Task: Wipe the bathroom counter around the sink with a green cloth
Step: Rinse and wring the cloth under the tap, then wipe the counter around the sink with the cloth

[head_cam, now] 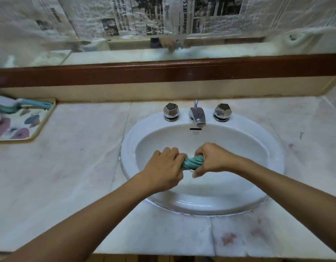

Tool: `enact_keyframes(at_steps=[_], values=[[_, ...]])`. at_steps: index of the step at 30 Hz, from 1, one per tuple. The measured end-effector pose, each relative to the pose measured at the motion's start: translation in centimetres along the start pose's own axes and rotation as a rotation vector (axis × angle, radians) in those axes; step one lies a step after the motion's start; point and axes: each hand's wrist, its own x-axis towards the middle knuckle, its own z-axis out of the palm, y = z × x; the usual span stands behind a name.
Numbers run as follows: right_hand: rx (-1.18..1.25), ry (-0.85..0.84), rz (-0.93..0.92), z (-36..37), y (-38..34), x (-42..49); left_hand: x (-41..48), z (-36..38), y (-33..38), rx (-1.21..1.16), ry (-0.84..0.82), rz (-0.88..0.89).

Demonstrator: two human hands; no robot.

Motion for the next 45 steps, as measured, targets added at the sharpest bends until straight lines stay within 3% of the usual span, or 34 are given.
enact_keyframes(at_steps=[7, 12, 14, 16, 18, 20, 22, 24, 26, 28, 33, 38, 45], values=[[1.118, -0.373, 0.235, 4.3, -2.9, 0.4, -6.6, 1.4, -4.9, -0.05, 0.507, -0.022], [1.449, -0.623, 0.28, 8.4, -8.5, 2.8, -12.1, 2.4, -9.1, -0.017, 0.865, -0.14], [1.576, -0.673, 0.242, 9.9, -10.9, 4.1, -14.1, 3.2, -11.4, -0.034, 0.92, -0.222], [1.605, -0.585, 0.186, 11.0, -13.8, 5.6, -16.1, 4.5, -14.1, -0.069, 0.873, -0.297], [1.517, -0.346, 0.157, 12.1, -16.8, 7.6, -17.9, 5.6, -16.8, -0.166, 0.73, -0.381], [1.203, 0.052, 0.111, 13.1, -19.5, 9.6, -19.7, 6.3, -19.4, -0.274, 0.568, -0.483], [0.551, 0.468, -0.02, 14.3, -21.8, 11.4, -21.4, 6.7, -22.0, -0.351, 0.472, -0.599], [-0.049, 0.641, -0.158, 16.6, -22.6, 13.3, -22.8, 7.3, -24.8, -0.392, 0.419, -0.7], [-0.307, 0.486, -0.234, 20.0, -22.5, 14.7, -24.1, 7.8, -27.5, -0.406, 0.386, -0.745], [-0.347, 0.322, -0.229, 22.3, -22.3, 14.8, -25.1, 8.4, -30.0, -0.407, 0.346, -0.749], [-0.283, 0.419, -0.091, 20.9, -23.6, 14.6, -26.0, 9.4, -34.9, -0.308, 0.225, -0.766], [-0.341, 0.339, -0.006, 21.9, -22.9, 18.4, -25.9, 10.2, -36.0, -0.258, 0.18, -0.789], [-0.356, 0.501, 0.184, 16.2, -24.3, 31.9, -25.4, 10.3, -35.7, -0.21, 0.182, -0.797]])
